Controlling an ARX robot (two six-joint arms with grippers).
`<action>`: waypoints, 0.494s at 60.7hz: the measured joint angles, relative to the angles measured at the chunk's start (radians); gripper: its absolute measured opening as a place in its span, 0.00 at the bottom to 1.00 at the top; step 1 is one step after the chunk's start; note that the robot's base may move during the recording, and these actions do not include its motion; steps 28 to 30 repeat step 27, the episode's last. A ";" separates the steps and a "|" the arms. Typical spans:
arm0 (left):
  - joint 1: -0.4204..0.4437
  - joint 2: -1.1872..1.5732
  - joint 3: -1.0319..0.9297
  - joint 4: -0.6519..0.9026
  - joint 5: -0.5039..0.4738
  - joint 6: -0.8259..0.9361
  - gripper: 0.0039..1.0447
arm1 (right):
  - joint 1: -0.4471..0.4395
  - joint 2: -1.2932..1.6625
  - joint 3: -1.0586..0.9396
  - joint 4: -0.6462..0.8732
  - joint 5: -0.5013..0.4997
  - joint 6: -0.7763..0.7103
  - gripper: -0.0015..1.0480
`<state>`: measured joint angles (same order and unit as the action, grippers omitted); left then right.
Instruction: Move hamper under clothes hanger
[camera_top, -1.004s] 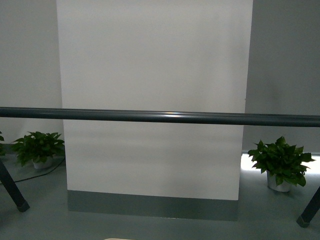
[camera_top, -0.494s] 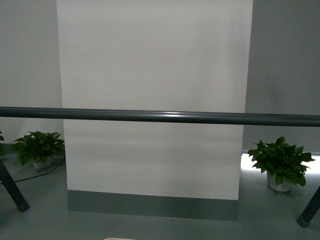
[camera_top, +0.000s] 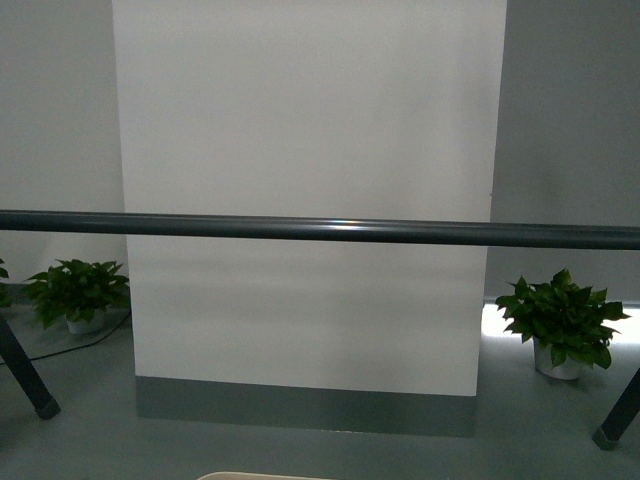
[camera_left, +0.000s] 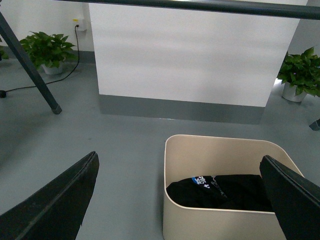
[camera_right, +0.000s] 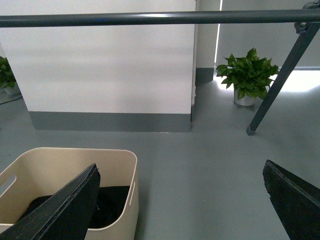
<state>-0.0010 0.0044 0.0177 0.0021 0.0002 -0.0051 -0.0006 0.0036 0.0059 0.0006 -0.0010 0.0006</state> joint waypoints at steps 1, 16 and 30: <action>0.000 0.000 0.000 0.000 0.000 0.000 0.94 | 0.000 0.000 0.000 0.000 0.000 0.000 0.92; 0.000 0.000 0.000 0.000 0.000 0.000 0.94 | 0.000 0.000 0.000 0.000 0.000 0.000 0.92; 0.000 0.000 0.000 0.000 0.000 0.000 0.94 | 0.000 0.000 0.000 0.000 0.000 0.000 0.92</action>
